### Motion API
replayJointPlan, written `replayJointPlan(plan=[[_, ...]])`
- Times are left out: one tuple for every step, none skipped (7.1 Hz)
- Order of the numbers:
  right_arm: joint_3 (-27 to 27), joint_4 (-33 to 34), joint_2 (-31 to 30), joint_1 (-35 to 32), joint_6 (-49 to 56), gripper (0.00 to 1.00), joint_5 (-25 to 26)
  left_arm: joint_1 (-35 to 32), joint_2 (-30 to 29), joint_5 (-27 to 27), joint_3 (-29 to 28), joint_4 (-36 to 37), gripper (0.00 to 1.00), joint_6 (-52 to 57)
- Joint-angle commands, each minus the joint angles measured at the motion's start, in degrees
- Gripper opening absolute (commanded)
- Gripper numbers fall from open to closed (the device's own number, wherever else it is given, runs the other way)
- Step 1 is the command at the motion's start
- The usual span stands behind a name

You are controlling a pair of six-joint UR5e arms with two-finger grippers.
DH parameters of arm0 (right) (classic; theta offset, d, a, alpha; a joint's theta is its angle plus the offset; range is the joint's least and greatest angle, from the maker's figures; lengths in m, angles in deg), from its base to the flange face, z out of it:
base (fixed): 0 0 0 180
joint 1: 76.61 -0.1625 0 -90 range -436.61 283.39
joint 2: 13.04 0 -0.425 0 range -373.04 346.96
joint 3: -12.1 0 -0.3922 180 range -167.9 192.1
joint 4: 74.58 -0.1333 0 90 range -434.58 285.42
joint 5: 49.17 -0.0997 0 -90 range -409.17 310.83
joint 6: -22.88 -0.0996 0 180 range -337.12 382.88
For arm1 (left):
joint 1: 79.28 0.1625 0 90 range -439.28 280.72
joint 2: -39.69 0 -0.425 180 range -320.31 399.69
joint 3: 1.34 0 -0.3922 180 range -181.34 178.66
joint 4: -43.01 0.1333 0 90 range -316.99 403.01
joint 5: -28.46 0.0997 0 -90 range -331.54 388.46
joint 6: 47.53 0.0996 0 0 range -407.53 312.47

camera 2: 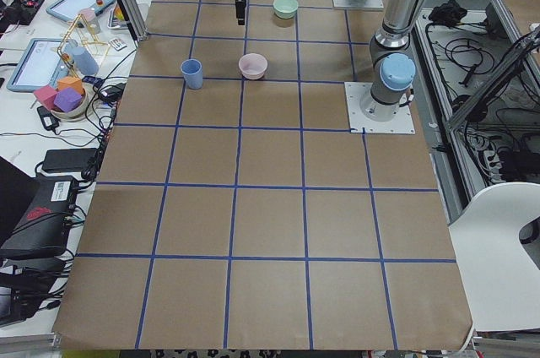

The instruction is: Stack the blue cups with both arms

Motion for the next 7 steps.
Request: replayJointPlan(plan=[[0.6, 0.1, 0.0, 0.1, 0.0, 1.0, 0.2, 0.0, -10.5, -0.1, -0.8, 13.5, 1.0, 0.2], [0.6, 0.1, -0.1, 0.1, 0.0, 1.0, 0.2, 0.0, -15.4, -0.1, -2.5, 18.3, 1.0, 0.4], [0.7, 0.1, -0.1, 0.3, 0.0, 1.0, 0.4, 0.0, -19.7, -0.1, -6.1, 19.8, 1.0, 1.6], [0.7, 0.2, -0.1, 0.1, -0.1, 1.0, 1.8, -0.1, -23.8, -0.1, -9.3, 20.1, 1.0, 4.2], [0.8, 0.2, 0.0, 0.1, -0.1, 1.0, 1.8, -0.2, -26.2, -0.1, -9.9, 21.3, 1.0, 4.5], [0.9, 0.3, 0.1, 0.2, 0.0, 1.0, 1.8, -0.4, -27.1, 0.4, -9.9, 21.4, 0.89, 4.5], [1.1, 0.3, 0.1, 0.6, -0.2, 1.0, 1.8, -0.7, -27.8, 0.5, -9.8, 21.6, 0.69, 4.5]])
